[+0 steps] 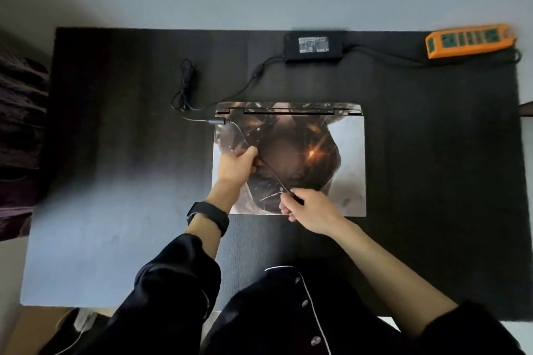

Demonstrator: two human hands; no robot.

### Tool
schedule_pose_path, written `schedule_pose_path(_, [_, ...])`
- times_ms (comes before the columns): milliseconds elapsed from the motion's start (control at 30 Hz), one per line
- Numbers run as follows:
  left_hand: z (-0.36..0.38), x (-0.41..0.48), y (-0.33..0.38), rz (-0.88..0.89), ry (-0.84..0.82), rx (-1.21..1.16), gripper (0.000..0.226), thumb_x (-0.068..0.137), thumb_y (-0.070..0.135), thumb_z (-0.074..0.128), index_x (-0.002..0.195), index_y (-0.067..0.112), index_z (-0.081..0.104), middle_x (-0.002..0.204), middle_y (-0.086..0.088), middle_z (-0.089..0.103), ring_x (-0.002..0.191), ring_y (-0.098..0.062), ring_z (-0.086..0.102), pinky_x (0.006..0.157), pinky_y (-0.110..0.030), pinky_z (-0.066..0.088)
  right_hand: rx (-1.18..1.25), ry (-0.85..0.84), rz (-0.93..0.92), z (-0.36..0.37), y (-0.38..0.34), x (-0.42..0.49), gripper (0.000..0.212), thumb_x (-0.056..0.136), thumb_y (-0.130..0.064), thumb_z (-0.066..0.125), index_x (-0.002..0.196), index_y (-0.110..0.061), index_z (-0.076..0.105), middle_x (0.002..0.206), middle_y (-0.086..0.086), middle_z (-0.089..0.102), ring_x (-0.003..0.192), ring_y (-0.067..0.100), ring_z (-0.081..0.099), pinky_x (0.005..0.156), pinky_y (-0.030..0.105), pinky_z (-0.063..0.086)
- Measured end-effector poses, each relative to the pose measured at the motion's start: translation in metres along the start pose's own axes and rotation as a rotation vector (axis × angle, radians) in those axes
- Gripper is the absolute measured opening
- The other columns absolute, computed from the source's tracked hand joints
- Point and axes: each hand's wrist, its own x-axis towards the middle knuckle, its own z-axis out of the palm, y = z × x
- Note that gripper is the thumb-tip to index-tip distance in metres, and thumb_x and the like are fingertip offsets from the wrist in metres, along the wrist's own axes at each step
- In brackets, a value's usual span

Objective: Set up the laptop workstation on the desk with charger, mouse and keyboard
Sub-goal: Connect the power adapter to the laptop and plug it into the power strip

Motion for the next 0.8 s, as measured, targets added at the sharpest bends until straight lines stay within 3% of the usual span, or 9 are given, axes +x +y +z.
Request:
schedule_pose_path(100, [0.017,0.009,0.011,0.048,-0.050,-0.060,0.020,0.088,0.019,0.062,0.069,0.012,0.066,0.069,-0.007,0.069,0.055,-0.014,0.056,0.051,-0.022,0.042,0.212,0.109,0.032,-0.021,0.007,-0.006,0.028,0.101,-0.041,0.053,0.093,-0.016,0.065,0.074,-0.002,0.069,0.062,0.013,0.065,0.060,0.027,0.052])
schedule_pose_path(200, [0.035,0.017,0.026,0.067,-0.068,-0.175,0.011,0.089,0.015,0.061,0.080,0.008,0.063,0.075,-0.012,0.072,0.056,-0.015,0.060,0.051,-0.023,0.047,0.193,0.251,0.004,-0.048,0.009,0.000,0.026,0.100,-0.045,0.053,0.106,-0.023,0.064,0.089,-0.012,0.067,0.082,0.005,0.063,0.072,0.020,0.050])
schedule_pose_path(300, [0.048,0.032,0.039,0.075,-0.077,-0.198,0.006,0.089,0.014,0.060,0.087,0.011,0.055,0.077,-0.007,0.074,0.050,-0.011,0.061,0.049,-0.024,0.046,0.271,0.257,0.020,-0.068,0.008,0.012,0.024,0.105,-0.036,0.047,0.122,-0.025,0.059,0.086,-0.012,0.060,0.073,0.006,0.056,0.063,0.019,0.044])
schedule_pose_path(433, [0.061,0.076,0.077,0.175,-0.025,0.157,0.018,0.083,0.031,0.060,0.089,0.016,0.065,0.070,0.004,0.074,0.051,-0.011,0.066,0.070,-0.034,0.057,0.003,0.318,-0.036,-0.104,0.005,0.043,0.023,0.106,-0.030,0.045,0.127,-0.026,0.052,0.101,-0.014,0.066,0.080,0.010,0.067,0.079,0.029,0.058])
schedule_pose_path(567, [0.062,0.101,0.119,0.367,0.033,0.699,0.040,0.085,0.052,0.054,0.107,0.019,0.062,0.102,-0.004,0.070,0.098,-0.027,0.064,0.084,-0.036,0.050,-0.133,0.481,-0.121,-0.141,-0.002,0.083,0.025,0.102,-0.035,0.053,0.125,-0.026,0.058,0.113,-0.004,0.071,0.098,0.012,0.068,0.091,0.033,0.056])
schedule_pose_path(600, [0.062,0.108,0.125,0.428,0.017,0.813,0.046,0.084,0.057,0.052,0.110,0.019,0.062,0.107,-0.003,0.067,0.103,-0.028,0.062,0.086,-0.037,0.050,-0.144,0.538,-0.160,-0.149,-0.002,0.094,0.025,0.101,-0.033,0.056,0.124,-0.026,0.062,0.112,-0.003,0.069,0.100,0.013,0.067,0.092,0.034,0.055])
schedule_pose_path(667, [0.065,0.117,0.131,0.542,-0.134,0.981,0.054,0.080,0.066,0.054,0.109,0.023,0.063,0.106,0.003,0.066,0.102,-0.023,0.062,0.089,-0.038,0.050,-0.153,0.619,-0.232,-0.165,-0.002,0.118,0.025,0.099,-0.030,0.060,0.122,-0.025,0.068,0.113,-0.003,0.066,0.102,0.016,0.064,0.094,0.037,0.054])
schedule_pose_path(733, [0.074,0.113,0.131,0.531,-0.337,1.048,0.061,0.072,0.072,0.063,0.111,0.026,0.062,0.102,0.007,0.062,0.099,-0.017,0.060,0.091,-0.036,0.049,-0.105,0.597,-0.246,-0.180,-0.008,0.142,0.025,0.097,-0.030,0.063,0.120,-0.027,0.071,0.113,-0.004,0.068,0.103,0.015,0.065,0.095,0.033,0.052])
schedule_pose_path(800, [0.087,0.110,0.130,0.536,-0.375,1.116,0.079,0.056,0.082,0.067,0.114,0.029,0.059,0.105,0.005,0.056,0.101,-0.018,0.055,0.093,-0.038,0.048,-0.021,0.523,-0.193,-0.190,-0.014,0.166,0.023,0.094,-0.035,0.066,0.116,-0.035,0.073,0.111,-0.010,0.072,0.105,0.011,0.066,0.094,0.029,0.051])
